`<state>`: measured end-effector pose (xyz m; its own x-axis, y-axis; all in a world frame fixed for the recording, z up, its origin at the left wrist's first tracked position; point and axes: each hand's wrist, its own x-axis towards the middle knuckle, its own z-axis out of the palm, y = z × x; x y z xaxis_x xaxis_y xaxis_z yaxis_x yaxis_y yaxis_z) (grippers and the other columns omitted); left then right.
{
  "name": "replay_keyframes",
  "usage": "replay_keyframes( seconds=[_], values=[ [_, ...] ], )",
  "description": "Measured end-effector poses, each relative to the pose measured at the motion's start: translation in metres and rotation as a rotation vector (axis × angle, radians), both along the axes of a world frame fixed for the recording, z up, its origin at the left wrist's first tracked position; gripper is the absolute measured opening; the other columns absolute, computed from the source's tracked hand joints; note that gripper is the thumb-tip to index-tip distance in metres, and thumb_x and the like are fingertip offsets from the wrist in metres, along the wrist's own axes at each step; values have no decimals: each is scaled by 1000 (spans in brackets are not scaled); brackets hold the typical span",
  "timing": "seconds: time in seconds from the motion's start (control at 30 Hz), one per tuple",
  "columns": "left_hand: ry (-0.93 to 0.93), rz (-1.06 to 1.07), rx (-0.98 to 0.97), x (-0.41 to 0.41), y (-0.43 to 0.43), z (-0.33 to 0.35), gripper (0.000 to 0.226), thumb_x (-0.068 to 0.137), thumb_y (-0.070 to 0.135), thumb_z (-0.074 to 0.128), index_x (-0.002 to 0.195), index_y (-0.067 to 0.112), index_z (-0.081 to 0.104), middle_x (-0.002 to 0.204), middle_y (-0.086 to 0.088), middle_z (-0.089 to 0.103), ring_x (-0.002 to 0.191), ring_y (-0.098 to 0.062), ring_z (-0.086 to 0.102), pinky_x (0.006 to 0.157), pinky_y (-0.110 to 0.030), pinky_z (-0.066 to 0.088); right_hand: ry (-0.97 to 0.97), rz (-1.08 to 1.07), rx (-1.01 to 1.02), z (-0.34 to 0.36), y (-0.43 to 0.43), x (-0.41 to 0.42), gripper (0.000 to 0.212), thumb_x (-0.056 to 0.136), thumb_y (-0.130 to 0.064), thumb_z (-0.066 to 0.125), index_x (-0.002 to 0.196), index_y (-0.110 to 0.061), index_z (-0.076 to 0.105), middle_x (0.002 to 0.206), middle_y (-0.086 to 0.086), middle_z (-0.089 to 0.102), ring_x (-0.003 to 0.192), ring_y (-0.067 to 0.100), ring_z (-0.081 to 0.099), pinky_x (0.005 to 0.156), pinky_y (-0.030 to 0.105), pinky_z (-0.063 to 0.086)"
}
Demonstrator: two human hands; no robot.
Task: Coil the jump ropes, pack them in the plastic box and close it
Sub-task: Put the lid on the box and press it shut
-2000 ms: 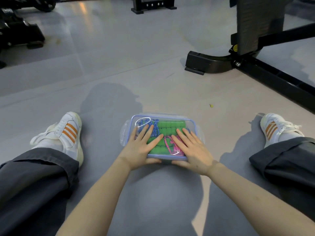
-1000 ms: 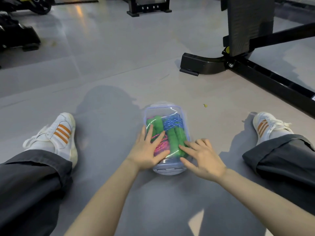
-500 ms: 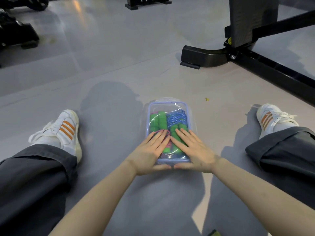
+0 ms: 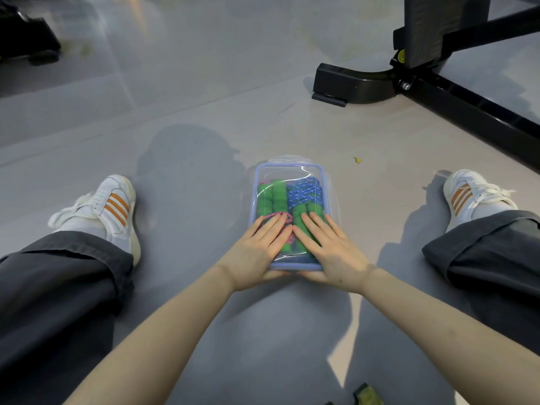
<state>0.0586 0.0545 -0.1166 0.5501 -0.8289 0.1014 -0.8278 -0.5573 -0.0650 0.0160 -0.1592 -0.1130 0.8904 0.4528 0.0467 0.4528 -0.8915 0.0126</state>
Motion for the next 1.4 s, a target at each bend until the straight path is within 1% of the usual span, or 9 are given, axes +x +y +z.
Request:
replay_keyframes(
  seconds=[0.3,0.37,0.47,0.53,0.67,0.8,0.93,1.2,1.4],
  values=[
    [-128,-74,159,44,56,18,78,76,68,47,144,31,31,145,-17,42,134,-31,33,108,-52,27,21,-33,123,21,34,-13,77,87,-67,26,134,-11,50,132,11,56,116,25,53,111,48,13],
    [-164,-32,289,58,76,36,89,69,47,69,145,36,24,148,-20,37,136,-35,35,108,-52,19,51,32,206,24,45,-16,70,91,-62,24,131,-11,52,130,9,58,110,22,51,109,42,15],
    [-40,232,455,48,60,65,78,89,19,51,151,35,6,159,-15,-1,147,-31,-1,114,-53,-3,148,38,374,32,43,-2,59,94,-54,23,129,-16,53,130,0,57,108,16,42,103,30,23],
    [88,460,349,18,22,59,55,95,26,34,149,22,27,159,-13,4,147,-29,1,114,-55,0,98,-8,346,29,32,14,64,94,-55,17,132,-17,51,139,2,49,123,21,40,109,34,21],
    [354,871,-173,-38,-33,21,64,81,34,25,126,5,60,133,-23,53,126,-40,48,97,-67,32,204,-103,174,25,8,32,104,70,-75,-19,149,-21,22,158,-2,13,146,21,6,117,31,-3],
    [376,844,-201,-35,-36,17,60,86,40,33,128,4,58,132,-26,53,124,-41,50,95,-68,33,137,-149,211,29,6,31,82,83,-65,7,144,-18,34,153,-2,30,138,25,26,112,30,12],
    [221,541,-152,2,2,-4,57,96,45,27,133,11,55,138,-24,48,128,-42,46,98,-66,33,55,-76,126,25,-7,22,64,92,-56,21,131,-16,52,140,4,50,115,27,47,97,32,22],
    [52,138,-41,14,24,-4,90,83,80,23,150,19,25,153,-16,28,143,-32,22,113,-55,13,71,65,20,7,-22,12,79,88,-69,27,149,-18,24,156,9,15,145,24,8,116,40,2],
    [59,137,19,23,22,-5,92,80,82,22,147,20,35,150,-18,34,139,-36,31,110,-61,25,52,71,6,4,-22,20,76,88,-71,23,149,-25,15,154,10,19,142,27,14,114,40,7]
  ],
)
